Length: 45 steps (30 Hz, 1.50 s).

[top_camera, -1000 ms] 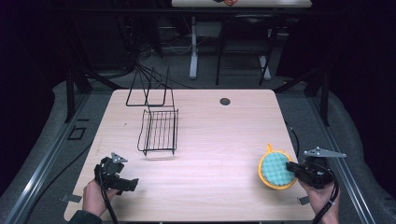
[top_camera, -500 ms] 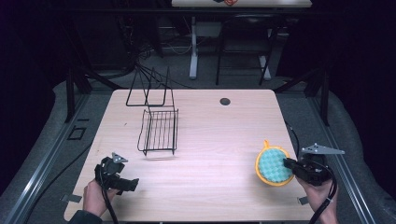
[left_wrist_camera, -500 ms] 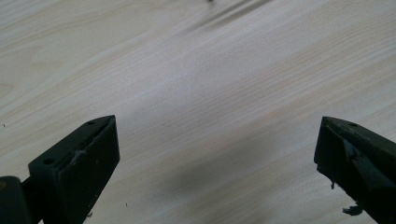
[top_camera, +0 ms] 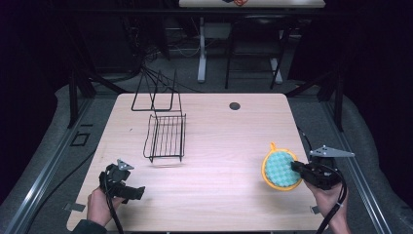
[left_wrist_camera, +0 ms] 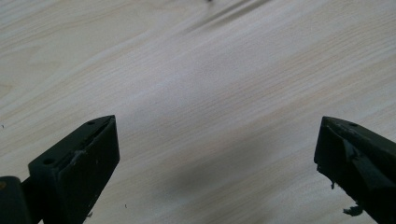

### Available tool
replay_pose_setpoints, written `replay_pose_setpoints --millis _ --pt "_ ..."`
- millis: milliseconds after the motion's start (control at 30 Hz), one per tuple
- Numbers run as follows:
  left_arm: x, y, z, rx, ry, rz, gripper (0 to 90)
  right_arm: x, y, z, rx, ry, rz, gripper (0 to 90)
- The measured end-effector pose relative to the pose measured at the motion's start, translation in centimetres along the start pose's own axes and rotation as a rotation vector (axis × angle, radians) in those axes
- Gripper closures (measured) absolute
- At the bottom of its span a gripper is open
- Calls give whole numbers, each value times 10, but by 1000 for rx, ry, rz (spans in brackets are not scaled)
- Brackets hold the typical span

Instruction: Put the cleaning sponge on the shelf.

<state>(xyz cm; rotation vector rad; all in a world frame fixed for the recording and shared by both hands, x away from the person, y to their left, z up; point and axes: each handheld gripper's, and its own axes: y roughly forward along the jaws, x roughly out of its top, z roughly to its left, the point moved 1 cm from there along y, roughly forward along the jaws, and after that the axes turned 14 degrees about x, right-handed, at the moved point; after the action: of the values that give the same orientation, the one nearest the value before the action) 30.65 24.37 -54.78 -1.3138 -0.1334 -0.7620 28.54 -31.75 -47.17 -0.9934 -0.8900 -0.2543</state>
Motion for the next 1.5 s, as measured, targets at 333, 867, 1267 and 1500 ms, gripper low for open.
replay_pose_setpoints --millis 333,867,1267,1500 --pt "0 0 0 3 2 2 2 13 12 9 23 -36 5 867" --pt "-1 0 0 2 -2 0 2 42 41 27 69 -93 13 870" --pt "0 0 -1 -2 2 1 2 60 66 41 106 -128 24 871" --pt "-1 0 -1 -2 10 2 3 71 83 49 130 -143 25 871"
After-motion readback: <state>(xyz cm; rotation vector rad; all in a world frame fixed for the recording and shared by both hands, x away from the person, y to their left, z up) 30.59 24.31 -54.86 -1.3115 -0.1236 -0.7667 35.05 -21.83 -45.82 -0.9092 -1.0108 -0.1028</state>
